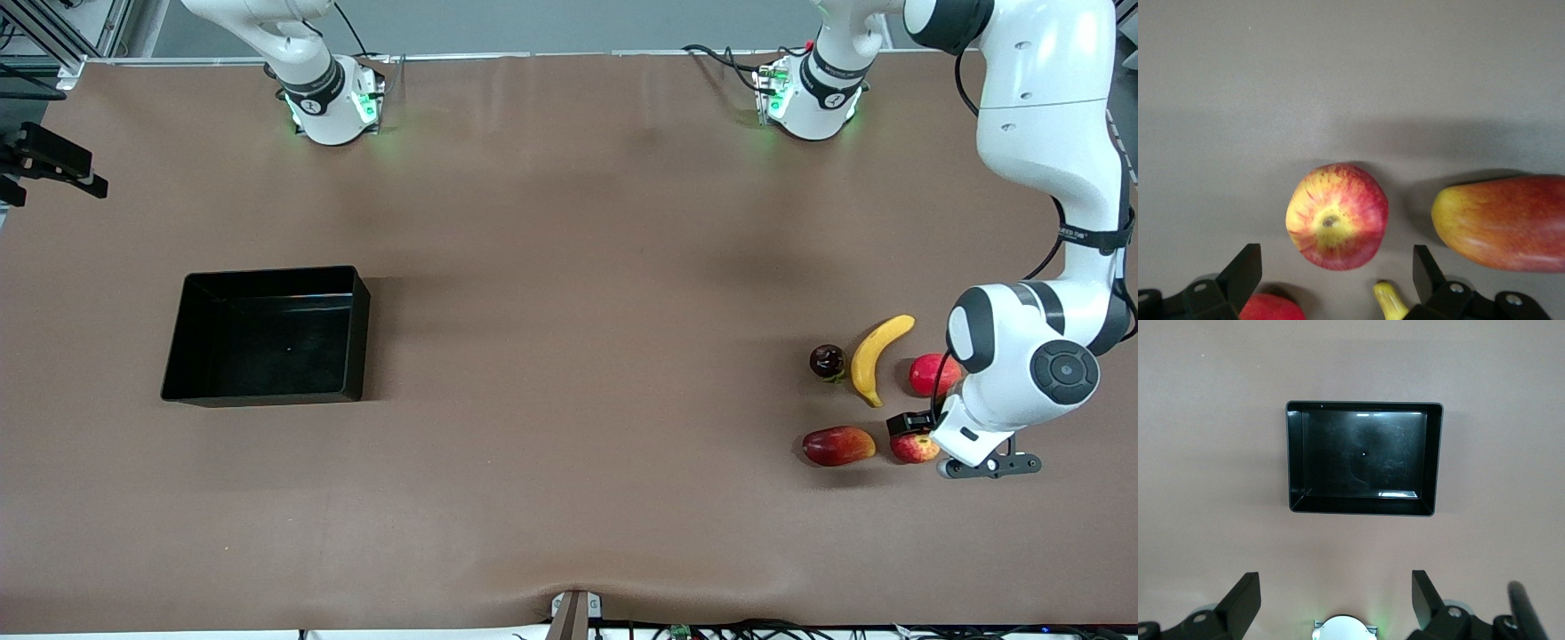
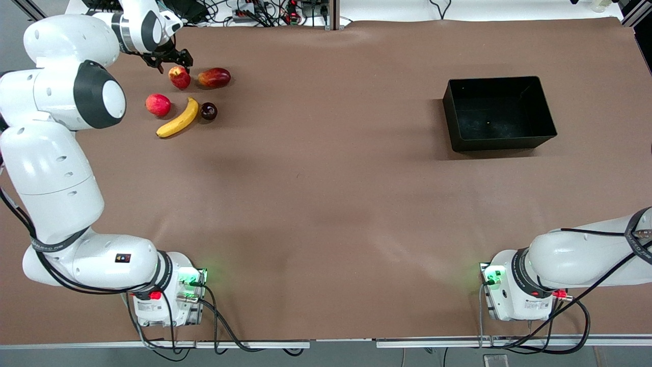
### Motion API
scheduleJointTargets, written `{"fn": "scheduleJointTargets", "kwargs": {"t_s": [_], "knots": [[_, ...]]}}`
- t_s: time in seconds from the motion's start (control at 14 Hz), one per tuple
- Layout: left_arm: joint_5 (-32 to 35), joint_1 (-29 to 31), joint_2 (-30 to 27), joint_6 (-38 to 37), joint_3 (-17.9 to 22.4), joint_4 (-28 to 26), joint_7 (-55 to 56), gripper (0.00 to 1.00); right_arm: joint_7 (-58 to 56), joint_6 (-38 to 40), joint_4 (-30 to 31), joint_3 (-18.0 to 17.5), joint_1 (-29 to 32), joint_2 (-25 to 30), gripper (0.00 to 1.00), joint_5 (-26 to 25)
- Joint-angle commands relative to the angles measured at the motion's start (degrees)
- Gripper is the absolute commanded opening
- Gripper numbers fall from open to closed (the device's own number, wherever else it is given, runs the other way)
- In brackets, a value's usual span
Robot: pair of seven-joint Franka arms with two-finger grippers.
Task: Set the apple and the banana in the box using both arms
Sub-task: 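Move the left gripper down over the red-yellow apple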
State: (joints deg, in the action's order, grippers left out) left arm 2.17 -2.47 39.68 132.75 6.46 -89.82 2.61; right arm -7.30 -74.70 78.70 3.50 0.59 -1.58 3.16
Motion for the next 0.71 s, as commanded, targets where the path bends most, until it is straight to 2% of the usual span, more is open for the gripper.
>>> {"fn": "scheduleJointTargets", "kwargs": {"t_s": [0.0, 0.43, 0.5, 0.57, 0.64], "knots": [[0.46, 0.80, 1.72, 2.50, 0.13, 1.31, -0.59, 1.00, 0.44, 0.17, 1.19, -0.42, 0.82, 1.23, 1.00, 0.44], [-0.15, 0.80, 4.61, 5.76, 0.04, 1.40, -0.50, 1.00, 0.53, 0.17, 1.10, -0.42, 0.90, 1.14, 1.00, 0.44], [-0.06, 0.71, 4.88, 6.90, 0.04, 1.40, -0.50, 0.97, 0.53, 0.17, 1.10, -0.42, 0.90, 1.14, 1.00, 0.44], [0.11, 0.71, 4.97, 7.78, 0.04, 1.32, -0.59, 0.83, 0.53, 0.17, 1.10, -0.42, 0.90, 1.14, 1.00, 0.44], [0.20, 0.71, 4.97, 7.79, 0.04, 1.31, -0.59, 0.63, 0.53, 0.17, 1.10, -0.42, 0.90, 1.14, 1.00, 0.44]]}}
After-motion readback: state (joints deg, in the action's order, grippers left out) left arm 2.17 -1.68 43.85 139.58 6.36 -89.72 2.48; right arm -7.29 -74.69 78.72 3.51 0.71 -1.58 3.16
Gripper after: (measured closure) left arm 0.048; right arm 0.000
